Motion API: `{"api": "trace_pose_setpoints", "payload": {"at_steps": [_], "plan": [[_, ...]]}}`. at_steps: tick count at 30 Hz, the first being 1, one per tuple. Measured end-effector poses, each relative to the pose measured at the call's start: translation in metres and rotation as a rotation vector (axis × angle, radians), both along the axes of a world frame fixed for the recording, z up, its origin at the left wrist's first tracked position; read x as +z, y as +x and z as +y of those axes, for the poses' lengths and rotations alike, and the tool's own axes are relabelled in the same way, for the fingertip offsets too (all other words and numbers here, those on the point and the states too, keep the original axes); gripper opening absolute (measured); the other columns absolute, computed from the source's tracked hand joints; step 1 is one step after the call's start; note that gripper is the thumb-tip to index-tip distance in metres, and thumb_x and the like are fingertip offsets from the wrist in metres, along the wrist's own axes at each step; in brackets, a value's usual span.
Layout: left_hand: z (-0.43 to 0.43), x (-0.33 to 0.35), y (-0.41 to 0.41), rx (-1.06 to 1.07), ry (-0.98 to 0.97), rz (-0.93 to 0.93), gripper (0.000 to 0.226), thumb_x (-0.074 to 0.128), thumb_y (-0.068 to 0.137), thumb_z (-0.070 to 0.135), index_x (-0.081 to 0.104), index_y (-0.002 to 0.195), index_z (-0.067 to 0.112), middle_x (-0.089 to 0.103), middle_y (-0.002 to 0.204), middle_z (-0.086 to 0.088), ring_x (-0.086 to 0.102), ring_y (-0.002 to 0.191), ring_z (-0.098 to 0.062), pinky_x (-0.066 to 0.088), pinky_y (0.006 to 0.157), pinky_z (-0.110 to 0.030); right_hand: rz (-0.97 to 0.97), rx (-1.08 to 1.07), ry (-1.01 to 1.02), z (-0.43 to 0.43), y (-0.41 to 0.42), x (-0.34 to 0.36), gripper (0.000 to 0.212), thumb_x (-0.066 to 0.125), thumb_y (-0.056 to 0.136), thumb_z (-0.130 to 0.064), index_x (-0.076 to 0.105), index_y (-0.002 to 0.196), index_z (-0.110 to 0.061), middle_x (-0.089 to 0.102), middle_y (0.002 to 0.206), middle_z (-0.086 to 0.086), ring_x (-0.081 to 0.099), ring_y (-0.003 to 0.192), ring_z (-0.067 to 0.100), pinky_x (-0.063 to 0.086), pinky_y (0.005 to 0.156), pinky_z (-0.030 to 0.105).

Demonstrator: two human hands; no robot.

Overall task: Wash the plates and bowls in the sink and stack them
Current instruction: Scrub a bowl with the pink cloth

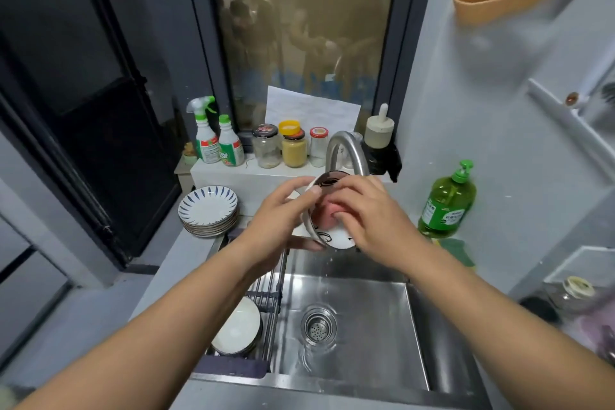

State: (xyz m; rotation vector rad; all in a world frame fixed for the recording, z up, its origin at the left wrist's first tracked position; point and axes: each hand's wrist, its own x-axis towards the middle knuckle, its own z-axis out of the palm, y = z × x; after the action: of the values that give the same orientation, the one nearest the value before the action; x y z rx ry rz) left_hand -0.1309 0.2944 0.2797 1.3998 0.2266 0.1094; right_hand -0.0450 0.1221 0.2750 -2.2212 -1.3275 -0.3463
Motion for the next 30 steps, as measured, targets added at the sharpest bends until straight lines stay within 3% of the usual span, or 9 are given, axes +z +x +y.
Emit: {"api": "trace_pose_setpoints", "payload": {"at_steps": [5,10,11,13,16,19,24,28,30], "plan": [[0.012,0.0,0.0,0.133,-0.052,-0.058,0.028,0.067,0.097,0.027,0.066,0.125,0.02,0.068,0.091,-0.01,0.069,0.068,-0.022,0.059,0.054,-0.036,0.077,0.102,-0.205,0.01,-0.021,-0.009,0.04,0.032,0.107,-0.042,0.054,0.136,-0.025,0.056,0.135,-0.012,0.048,0.128,0.006,0.026,0.12,0.036],[0.014,-0.01,-0.001,0.191,-0.1,-0.06,0.025,0.07,0.096,0.023,0.069,0.121,0.026,0.065,0.083,-0.007,0.068,0.073,-0.019,0.06,0.059,-0.036,0.778,0.193,0.116,0.035,-0.057,-0.014,0.072,0.054,0.098,-0.012,0.015,0.145,-0.05,0.026,0.141,-0.044,0.025,0.135,-0.022,0.03,0.112,0.013],[0.016,-0.01,-0.001,0.188,-0.12,-0.052,0.025,0.07,0.096,0.024,0.069,0.121,0.025,0.065,0.083,-0.008,0.068,0.074,-0.02,0.06,0.06,-0.037,0.77,0.216,0.13,0.037,-0.059,-0.015,0.071,0.056,0.098,-0.017,0.016,0.145,-0.05,0.025,0.143,-0.042,0.02,0.136,-0.025,0.028,0.116,0.018],[0.023,-0.007,-0.002,0.157,-0.165,-0.025,0.027,0.07,0.096,0.026,0.067,0.123,0.021,0.065,0.08,-0.008,0.069,0.07,-0.023,0.062,0.059,-0.04,0.401,0.154,-0.046,0.029,-0.049,-0.012,0.06,0.053,0.099,-0.041,0.026,0.152,-0.04,0.031,0.15,-0.031,0.014,0.135,-0.027,0.015,0.125,0.036],[0.034,-0.004,-0.005,0.087,-0.193,0.026,0.03,0.069,0.096,0.025,0.066,0.125,0.018,0.075,0.084,-0.004,0.073,0.07,-0.029,0.063,0.056,-0.044,-0.272,0.097,-0.327,0.007,-0.008,-0.02,0.061,0.046,0.095,-0.06,0.042,0.149,-0.032,0.043,0.154,-0.013,0.032,0.145,0.003,0.007,0.122,0.061],[0.032,-0.006,-0.004,0.092,-0.22,0.059,0.032,0.071,0.095,0.025,0.065,0.126,0.015,0.077,0.09,-0.007,0.075,0.078,-0.03,0.061,0.056,-0.042,-0.125,0.116,-0.304,0.004,0.002,-0.025,0.064,0.062,0.087,-0.054,0.048,0.145,-0.032,0.046,0.15,-0.014,0.034,0.145,0.011,0.022,0.119,0.061],[0.025,-0.008,0.001,0.14,-0.198,0.086,0.021,0.069,0.096,0.028,0.068,0.114,0.018,0.068,0.077,-0.009,0.071,0.068,-0.026,0.061,0.054,-0.042,0.515,0.126,0.159,0.03,-0.043,-0.034,0.059,0.073,0.086,-0.02,0.051,0.128,-0.055,0.055,0.122,-0.034,0.051,0.123,-0.003,0.043,0.104,0.019],[0.038,0.001,-0.004,-0.061,-0.109,0.285,0.027,0.06,0.099,0.037,0.068,0.113,0.015,0.073,0.074,-0.006,0.072,0.065,-0.021,0.062,0.054,-0.037,0.112,0.218,-0.028,0.008,-0.017,-0.031,0.044,0.074,0.089,-0.034,0.063,0.131,-0.031,0.068,0.116,-0.013,0.06,0.108,0.007,0.046,0.098,0.022],[0.046,-0.001,-0.004,-0.155,-0.081,0.364,0.04,0.059,0.096,0.051,0.069,0.117,0.019,0.075,0.085,-0.008,0.072,0.071,-0.018,0.063,0.063,-0.037,0.122,0.236,-0.044,0.003,-0.014,-0.029,0.035,0.073,0.088,-0.038,0.068,0.121,-0.027,0.071,0.108,-0.01,0.062,0.101,0.009,0.047,0.092,0.022]]}}
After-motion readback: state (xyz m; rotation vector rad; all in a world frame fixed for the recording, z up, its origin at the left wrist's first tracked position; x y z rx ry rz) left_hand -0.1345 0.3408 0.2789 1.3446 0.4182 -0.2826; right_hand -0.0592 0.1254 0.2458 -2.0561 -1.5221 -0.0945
